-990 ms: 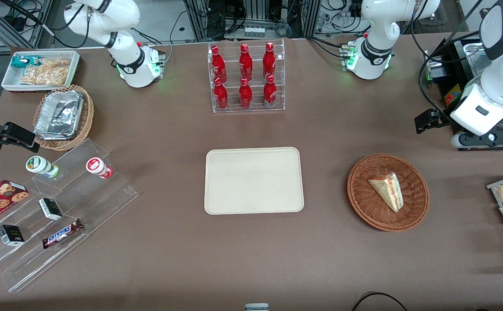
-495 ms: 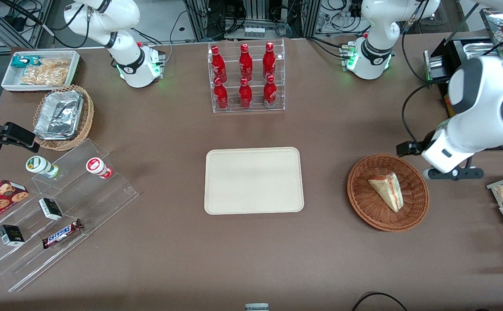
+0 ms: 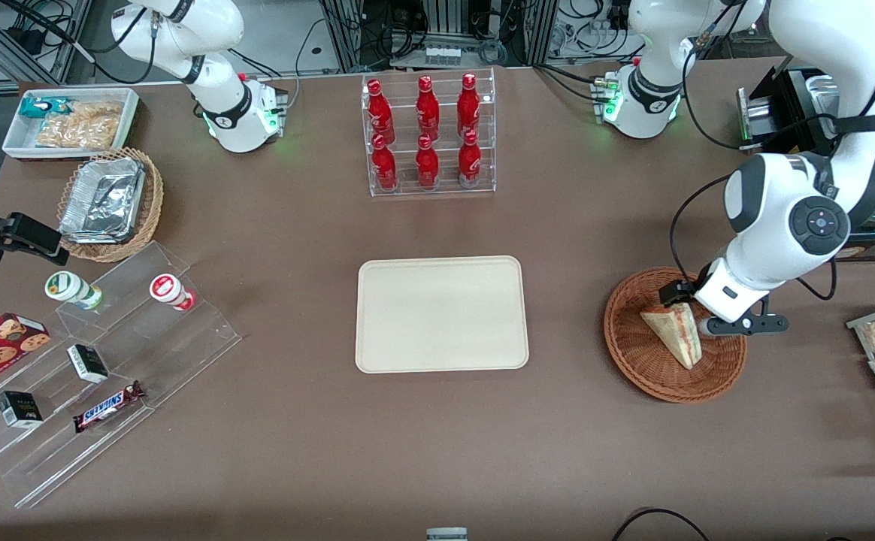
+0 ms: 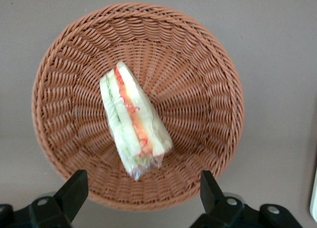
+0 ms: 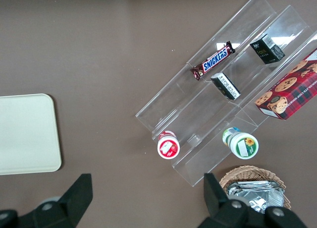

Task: Place sandwich from basket to tray
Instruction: 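Close the left gripper on the wrapped sandwich and lift it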

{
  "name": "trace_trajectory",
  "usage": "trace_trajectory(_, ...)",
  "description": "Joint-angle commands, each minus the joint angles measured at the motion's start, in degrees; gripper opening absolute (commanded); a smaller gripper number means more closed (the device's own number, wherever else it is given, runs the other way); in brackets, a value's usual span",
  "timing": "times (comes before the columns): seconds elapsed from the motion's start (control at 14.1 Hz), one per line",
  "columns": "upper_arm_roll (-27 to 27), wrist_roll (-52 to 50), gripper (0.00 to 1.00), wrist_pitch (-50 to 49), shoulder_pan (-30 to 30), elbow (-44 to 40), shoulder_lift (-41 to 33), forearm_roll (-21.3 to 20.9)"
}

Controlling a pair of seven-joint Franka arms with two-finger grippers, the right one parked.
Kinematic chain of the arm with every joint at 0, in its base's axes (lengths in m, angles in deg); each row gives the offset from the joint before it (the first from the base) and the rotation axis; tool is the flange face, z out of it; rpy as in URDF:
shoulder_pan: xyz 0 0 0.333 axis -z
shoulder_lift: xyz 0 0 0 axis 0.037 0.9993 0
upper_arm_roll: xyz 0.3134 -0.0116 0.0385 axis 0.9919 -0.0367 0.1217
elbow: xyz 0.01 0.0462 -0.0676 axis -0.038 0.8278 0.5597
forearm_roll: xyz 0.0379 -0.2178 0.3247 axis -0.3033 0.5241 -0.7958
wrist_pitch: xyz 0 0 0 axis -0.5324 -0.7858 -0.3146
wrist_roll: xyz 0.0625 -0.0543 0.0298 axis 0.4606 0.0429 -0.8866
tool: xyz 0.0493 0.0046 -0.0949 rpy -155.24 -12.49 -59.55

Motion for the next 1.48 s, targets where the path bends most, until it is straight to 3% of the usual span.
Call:
trace_trajectory(0.0,-0.42,-4.5,1.0,6.07,-0.73,3.21,0.03,-0.51)
trace_trajectory(0.35,-0.33,-26.28,1.0,18.3,-0.82,7.44,3.71,-0.51)
trace_trajectory(0.64,-0.33,-29.48,1.0,18.4,-2.05,6.74,6.27,-0.51)
trace_trajectory(0.71,-0.33,-29.48,0.82,18.4,-2.05,6.65,6.88,-0.51)
trace_trajectory(0.85,-0.33,-28.78,0.18,18.22,-2.05,6.83,6.89,-0.6)
trace_trajectory(0.92,-0.33,-28.52,0.09,17.87,-2.05,6.74,6.8,-0.6)
trace_trajectory(1.13,-0.42,-28.43,0.03,13.33,-1.79,3.59,6.27,-1.47)
trace_trajectory(1.41,-1.21,-20.62,0.06,-4.59,2.24,-10.54,7.23,-1.92)
